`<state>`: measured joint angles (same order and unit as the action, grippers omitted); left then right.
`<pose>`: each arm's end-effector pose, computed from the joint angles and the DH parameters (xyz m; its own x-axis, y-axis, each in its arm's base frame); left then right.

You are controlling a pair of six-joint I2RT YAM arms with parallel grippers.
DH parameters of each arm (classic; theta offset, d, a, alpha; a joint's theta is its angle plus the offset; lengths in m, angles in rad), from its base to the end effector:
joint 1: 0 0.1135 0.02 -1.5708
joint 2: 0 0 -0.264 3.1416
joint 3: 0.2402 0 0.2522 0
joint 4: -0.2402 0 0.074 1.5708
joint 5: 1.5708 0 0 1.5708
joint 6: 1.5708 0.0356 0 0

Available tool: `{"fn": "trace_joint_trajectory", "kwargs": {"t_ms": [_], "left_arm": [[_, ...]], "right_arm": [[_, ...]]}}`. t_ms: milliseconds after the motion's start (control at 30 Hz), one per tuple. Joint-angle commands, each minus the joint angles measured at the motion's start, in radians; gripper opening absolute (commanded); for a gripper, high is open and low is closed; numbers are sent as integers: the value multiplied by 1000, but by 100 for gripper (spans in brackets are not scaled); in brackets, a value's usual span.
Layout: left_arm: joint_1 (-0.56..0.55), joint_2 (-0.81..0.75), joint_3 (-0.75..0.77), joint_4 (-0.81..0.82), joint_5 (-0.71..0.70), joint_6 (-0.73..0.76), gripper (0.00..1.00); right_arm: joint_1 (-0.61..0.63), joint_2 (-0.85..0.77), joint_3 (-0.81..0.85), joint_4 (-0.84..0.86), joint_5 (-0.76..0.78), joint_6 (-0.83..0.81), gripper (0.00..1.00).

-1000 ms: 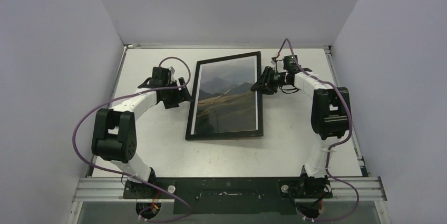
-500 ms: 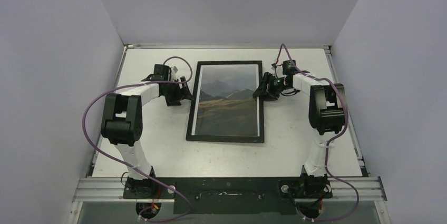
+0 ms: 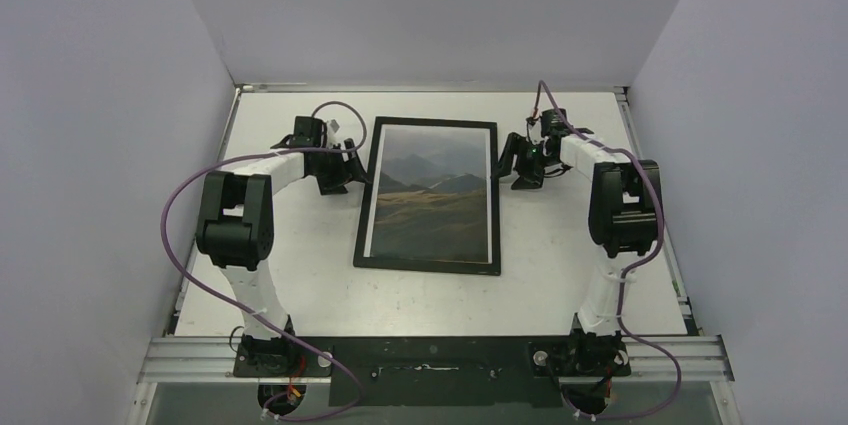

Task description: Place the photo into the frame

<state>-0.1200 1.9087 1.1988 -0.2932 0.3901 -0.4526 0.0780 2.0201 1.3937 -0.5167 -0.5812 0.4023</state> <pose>0.3855 -0.0601 0.1583 -0.8900 -0.3001 -0.3433 -0.0839 0.8479 -0.5235 0.4086 0.0515 0.1619 -0.9491 0.2541 -0.1861 0.0864 0.7782 0.6221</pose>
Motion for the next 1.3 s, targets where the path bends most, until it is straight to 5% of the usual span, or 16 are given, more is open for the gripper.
{"fn": "trace_joint_trajectory", "kwargs": {"t_ms": [0,100,267,500,567,767,1000,1267], "left_arm": [[6,6,138,-160,-117,-11,70],[4,35,291,-358,-193,6,72],[4,-56,304,-383,-235,32,72],[5,-384,232,-365,-336,75,75],[4,-489,230,-386,-362,83,95],[5,-779,225,-531,-382,24,97],[5,-1028,156,-600,-441,25,97],[2,-1130,206,-636,-483,76,97]], "right_arm": [[-6,-140,-22,30,160,77,63],[-8,-221,-42,33,254,124,63],[-9,-342,-96,44,381,190,65],[6,-634,-174,-5,704,244,83],[12,-727,-184,-48,785,242,86],[19,-975,-222,-208,942,324,93],[22,-1077,-58,-509,1092,309,99],[21,-1247,37,-589,1167,235,100]]}}
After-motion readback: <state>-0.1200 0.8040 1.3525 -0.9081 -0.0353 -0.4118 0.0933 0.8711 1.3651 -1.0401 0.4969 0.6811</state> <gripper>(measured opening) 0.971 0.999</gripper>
